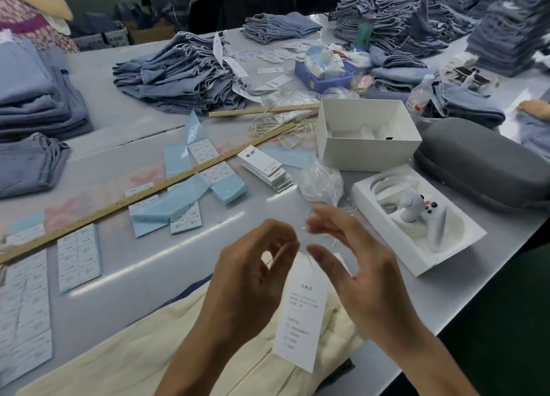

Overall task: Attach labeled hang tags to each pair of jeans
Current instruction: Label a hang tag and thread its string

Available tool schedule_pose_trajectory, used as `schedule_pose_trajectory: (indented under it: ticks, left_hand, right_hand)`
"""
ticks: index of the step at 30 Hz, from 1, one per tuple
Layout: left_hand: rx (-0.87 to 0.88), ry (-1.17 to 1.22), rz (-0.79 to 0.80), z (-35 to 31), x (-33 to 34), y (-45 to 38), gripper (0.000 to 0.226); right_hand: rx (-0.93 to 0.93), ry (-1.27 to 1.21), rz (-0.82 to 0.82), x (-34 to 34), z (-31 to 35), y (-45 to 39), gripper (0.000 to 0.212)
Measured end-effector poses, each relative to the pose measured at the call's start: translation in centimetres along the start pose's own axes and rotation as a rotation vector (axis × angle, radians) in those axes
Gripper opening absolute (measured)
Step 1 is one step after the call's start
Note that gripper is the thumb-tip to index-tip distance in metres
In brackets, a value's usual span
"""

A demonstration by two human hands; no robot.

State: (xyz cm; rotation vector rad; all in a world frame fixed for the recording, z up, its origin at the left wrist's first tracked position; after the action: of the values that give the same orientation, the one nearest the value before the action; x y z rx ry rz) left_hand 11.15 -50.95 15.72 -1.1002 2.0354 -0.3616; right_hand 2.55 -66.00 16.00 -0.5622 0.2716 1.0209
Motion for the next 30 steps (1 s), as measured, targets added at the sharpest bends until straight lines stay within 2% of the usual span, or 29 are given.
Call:
schedule_pose_trajectory:
  ticks: [2,4,9,12,15,17,19,20,22,24,27,30]
  left_hand:
    - [0.013,0.037,-0.008,0.2,0.2,-0.8,0.01]
    - [-0.007,0.09,-0.007,0.9,0.7,-1.3,0.005]
    - [-0.025,0.167,-0.003,2.1,2.2,-1.9,0.007]
    - [-0.034,0.208,-0.04,2.7,2.4,-2.1,0.007]
    - [-0.004,0.215,-0.054,3.3,2.9,-2.3,0.008]
    - [-0.029,0.244,-0.119,4.7,3.7,-2.1,0.008]
    - [-0.211,0.183,-0.173,7.5,4.4,-1.4,0.008]
    - [-0.337,0.085,-0.128,9.3,4.9,-0.7,0.008]
    - [-0.548,-0.128,0.103,12.4,6.0,1.2,0.014]
    - [-0.62,-0.199,0.268,13.9,7.2,3.1,0.017]
    - [-0.62,-0.157,0.205,14.4,7.6,3.5,0.008]
    - [-0.668,-0.045,0.131,14.6,6.9,2.9,0.01]
  right_hand:
    - [0.006,-0.016,-0.023,0.1,-0.1,-0.7,0.016]
    - [0.052,-0.067,0.012,0.1,-0.5,-1.5,0.007]
    - [0.213,-0.175,0.208,-0.2,-1.7,-3.4,0.012]
    - [0.267,-0.206,0.246,-0.4,-2.1,-3.8,0.017]
    - [0.273,-0.194,0.261,-0.3,-2.3,-4.1,0.007]
    - [0.27,-0.225,0.267,-0.3,-2.3,-4.4,0.005]
    - [0.319,-0.402,0.206,-0.7,-2.1,-5.1,0.013]
    - [0.347,-0.481,0.145,-1.2,-1.9,-5.5,0.016]
    - [0.36,-0.543,-0.009,-2.7,-1.5,-6.4,0.017]
    - [0.306,-0.524,-0.135,-4.4,-0.8,-7.3,0.015]
    - [0.152,-0.359,-0.207,-6.2,1.0,-8.4,0.004]
    - [0.055,-0.144,-0.167,-4.4,1.3,-8.4,0.005]
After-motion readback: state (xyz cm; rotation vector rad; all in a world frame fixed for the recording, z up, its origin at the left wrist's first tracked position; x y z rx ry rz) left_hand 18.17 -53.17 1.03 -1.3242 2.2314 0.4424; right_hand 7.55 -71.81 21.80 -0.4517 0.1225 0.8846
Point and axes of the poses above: each hand's wrist, its own y-axis away from the middle knuckle, its own x-axis out of the palm, z = x × y, the point moved 2 cm from there along -y, towards the middle knuckle, and after that the axes turned 10 degrees about x, right-handed, at the moved point
